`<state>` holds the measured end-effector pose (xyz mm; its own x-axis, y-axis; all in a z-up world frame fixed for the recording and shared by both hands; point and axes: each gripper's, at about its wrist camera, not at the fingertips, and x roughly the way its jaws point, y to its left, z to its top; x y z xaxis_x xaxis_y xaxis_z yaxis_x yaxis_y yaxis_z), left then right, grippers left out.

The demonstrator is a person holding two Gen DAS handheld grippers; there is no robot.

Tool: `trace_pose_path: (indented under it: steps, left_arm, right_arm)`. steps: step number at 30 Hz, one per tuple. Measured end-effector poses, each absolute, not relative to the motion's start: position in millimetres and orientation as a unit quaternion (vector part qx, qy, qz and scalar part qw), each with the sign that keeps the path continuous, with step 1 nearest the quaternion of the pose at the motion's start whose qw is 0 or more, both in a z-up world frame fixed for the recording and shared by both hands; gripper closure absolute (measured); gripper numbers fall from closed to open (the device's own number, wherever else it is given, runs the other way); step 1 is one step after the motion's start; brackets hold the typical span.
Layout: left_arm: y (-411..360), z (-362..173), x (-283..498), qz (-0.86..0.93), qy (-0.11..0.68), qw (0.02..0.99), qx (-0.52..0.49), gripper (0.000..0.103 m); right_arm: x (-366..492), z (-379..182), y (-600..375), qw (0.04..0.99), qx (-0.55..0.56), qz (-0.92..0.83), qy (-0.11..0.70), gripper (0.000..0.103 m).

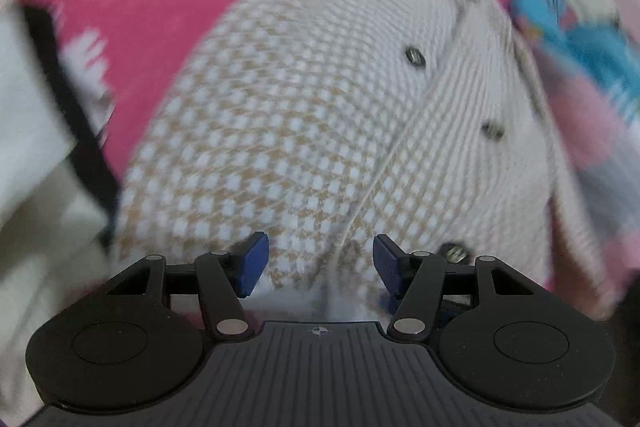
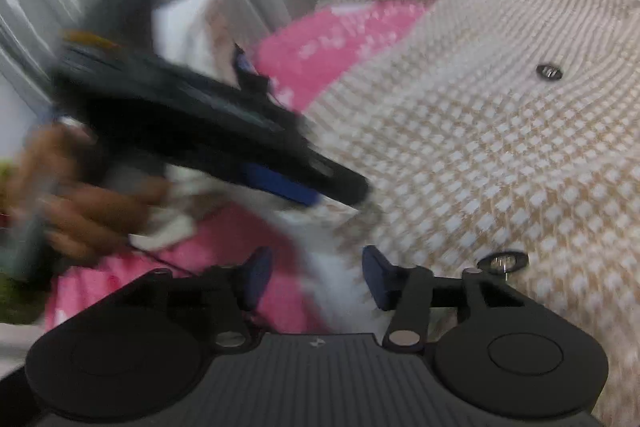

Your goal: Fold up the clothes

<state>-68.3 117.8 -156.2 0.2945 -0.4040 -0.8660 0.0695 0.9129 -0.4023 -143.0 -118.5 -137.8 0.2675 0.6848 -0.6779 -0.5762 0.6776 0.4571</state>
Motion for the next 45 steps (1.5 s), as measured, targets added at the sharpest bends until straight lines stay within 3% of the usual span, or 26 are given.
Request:
trace_pose_path:
  steps: [7, 13, 17, 20, 24, 33, 39, 45]
  left_arm:
    - [77.1, -158.0, -75.8, -0.153, 0.560, 0.814, 0.002, 0.044]
    - [64.9, -161.6, -79.5, -0.139, 0.554, 0.820, 0.037, 0.043]
    - [61.8, -161.8, -77.5, -0.133, 0.560, 0.816, 0.045, 0.042]
    - [70.6, -148.5, -70.2, -0.130, 0.576, 0.807, -0.004, 0.046]
    - [74.2, -123.2, -60.0, -0.136, 0.542, 0.827, -0.061, 0.046]
    - [-1.4, -143.8, -24.6, -0.155, 0.469, 0.869, 0.016, 0.046]
    - [-5.4, -158.8, -29.3, -0.144, 0.441, 0.886, 0.015, 0.046]
    - [-8.1, -166.9, -36.9, -0.138, 0.417, 0.898, 0.004, 0.046]
  right_arm:
    - [-170.1, -99.6, -236.7, 0.840, 0.143, 0.222, 0.473, 0.040]
    - [-158.7, -134.4, -336.1, 0.805, 0.313, 0.050, 0.501, 0.039]
    - [-151.4, -139.6, -336.1, 0.818, 0.303, 0.025, 0.488, 0.040]
    - [-149.4, -122.5, -336.3, 0.840, 0.293, 0.023, 0.456, 0.041]
    - [-127.2, -97.6, -355.5, 0.869, 0.269, 0.020, 0.414, 0.041]
    - [45.2, -69.9, -344.9, 0.896, 0.195, 0.085, 0.391, 0.041]
    - [179.3, -108.8, -290.7, 0.899, 0.059, 0.077, 0.427, 0.045]
    - [249.4, -154.6, -235.8, 0.885, -0.153, 0.082, 0.432, 0.048]
